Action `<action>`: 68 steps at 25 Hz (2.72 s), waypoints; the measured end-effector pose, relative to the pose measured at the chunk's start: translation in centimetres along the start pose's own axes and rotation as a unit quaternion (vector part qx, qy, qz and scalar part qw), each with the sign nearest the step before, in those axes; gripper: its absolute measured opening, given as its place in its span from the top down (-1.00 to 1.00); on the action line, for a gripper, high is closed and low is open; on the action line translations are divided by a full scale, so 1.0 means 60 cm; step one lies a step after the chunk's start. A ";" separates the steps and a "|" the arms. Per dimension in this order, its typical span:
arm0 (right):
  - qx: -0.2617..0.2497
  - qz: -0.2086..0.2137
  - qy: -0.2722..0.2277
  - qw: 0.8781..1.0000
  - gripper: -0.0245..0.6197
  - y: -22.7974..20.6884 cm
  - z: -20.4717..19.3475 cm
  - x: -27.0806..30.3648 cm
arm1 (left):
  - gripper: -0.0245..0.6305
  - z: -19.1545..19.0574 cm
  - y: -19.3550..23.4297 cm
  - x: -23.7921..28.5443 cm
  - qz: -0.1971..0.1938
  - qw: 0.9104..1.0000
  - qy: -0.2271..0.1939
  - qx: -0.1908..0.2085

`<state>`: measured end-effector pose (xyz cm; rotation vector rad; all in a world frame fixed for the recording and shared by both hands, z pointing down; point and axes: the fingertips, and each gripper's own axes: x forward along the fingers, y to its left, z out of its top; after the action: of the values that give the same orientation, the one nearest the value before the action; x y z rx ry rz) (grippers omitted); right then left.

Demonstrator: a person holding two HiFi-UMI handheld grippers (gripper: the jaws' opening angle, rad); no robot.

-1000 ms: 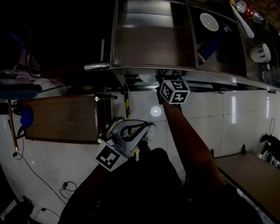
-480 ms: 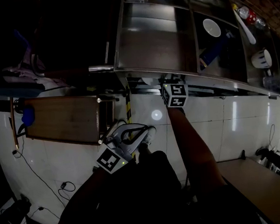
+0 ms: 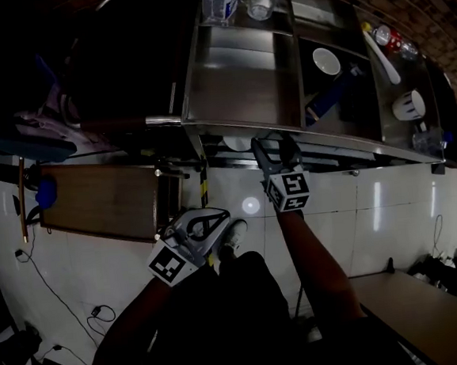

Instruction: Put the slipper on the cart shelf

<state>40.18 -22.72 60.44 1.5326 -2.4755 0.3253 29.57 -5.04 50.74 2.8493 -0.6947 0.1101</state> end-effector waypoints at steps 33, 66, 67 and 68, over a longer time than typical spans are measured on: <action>-0.016 0.271 -0.046 0.961 0.92 0.623 0.178 -0.266 | 0.92 0.099 -0.014 -0.377 0.027 0.999 -0.026 0.019; -0.030 0.305 -0.055 0.950 0.92 0.863 0.178 -0.259 | 0.92 0.092 -0.010 -0.589 0.021 0.999 -0.002 0.026; -0.034 0.308 -0.056 0.949 0.92 0.868 0.178 -0.256 | 0.92 0.091 -0.008 -0.594 0.024 0.999 -0.001 0.026; -0.037 0.311 -0.057 0.948 0.92 0.873 0.178 -0.254 | 0.92 0.088 -0.004 -0.600 0.029 0.999 0.000 0.024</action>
<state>-0.87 9.84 41.85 0.7182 -2.9717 0.2356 -2.09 10.12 41.17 2.8753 -0.7843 0.1368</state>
